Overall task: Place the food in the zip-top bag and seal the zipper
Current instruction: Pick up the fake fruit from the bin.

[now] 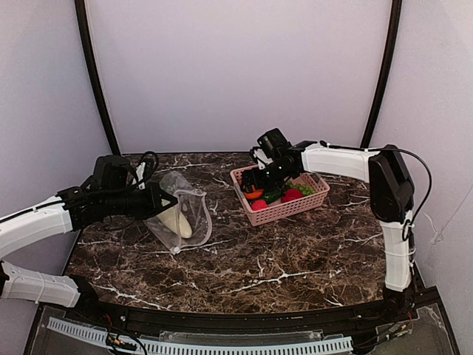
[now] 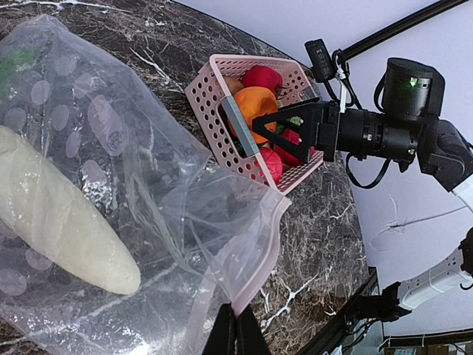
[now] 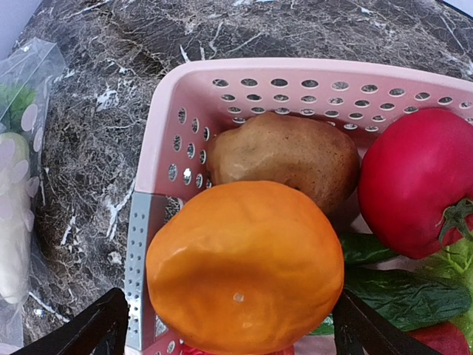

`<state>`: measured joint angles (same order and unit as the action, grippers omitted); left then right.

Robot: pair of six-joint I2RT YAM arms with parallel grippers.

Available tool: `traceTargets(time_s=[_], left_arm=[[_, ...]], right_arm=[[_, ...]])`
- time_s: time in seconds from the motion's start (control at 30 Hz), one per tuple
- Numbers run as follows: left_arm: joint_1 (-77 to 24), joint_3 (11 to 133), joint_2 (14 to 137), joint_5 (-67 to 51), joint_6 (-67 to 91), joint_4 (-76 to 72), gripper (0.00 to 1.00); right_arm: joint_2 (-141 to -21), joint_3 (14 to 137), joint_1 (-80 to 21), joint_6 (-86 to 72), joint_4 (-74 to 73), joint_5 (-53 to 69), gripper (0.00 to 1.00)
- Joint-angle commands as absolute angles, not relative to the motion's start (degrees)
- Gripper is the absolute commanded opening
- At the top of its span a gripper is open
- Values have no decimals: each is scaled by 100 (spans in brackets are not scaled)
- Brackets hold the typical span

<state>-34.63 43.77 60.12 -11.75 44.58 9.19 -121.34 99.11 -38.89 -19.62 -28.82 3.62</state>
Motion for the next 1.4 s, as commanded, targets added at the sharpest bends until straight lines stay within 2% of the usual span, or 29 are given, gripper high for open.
traceTargets(time_s=[0.0,0.23,0.63,0.8,1.2,1.37], left_arm=[[-3426,4456,6069,-1226,4375,1007,1],[-3426,4447,6050,-1232,4370,1032,1],[-3422,4384,5962,-1195,4384,1063,1],[-3419,4362,5927,-1186,4388,1066,1],[-3419,4416,5904,-1299,4364,1063,1],[-3427,4567,6042,-1551,4269,1038,1]], right_arm=[[-12353,10145,-3806,-2038,-2742,336,93],[-12504,10245,-3796,-2113,-2725,282,90],[-12421,10179,-3798,-2197,-2637,199,77],[-12206,10116,-3797,-2202,-2636,141,75],[-10857,9323,-3797,-2022,-2637,-244,75],[-10105,8777,-3824,-2000,-2625,-36,75]])
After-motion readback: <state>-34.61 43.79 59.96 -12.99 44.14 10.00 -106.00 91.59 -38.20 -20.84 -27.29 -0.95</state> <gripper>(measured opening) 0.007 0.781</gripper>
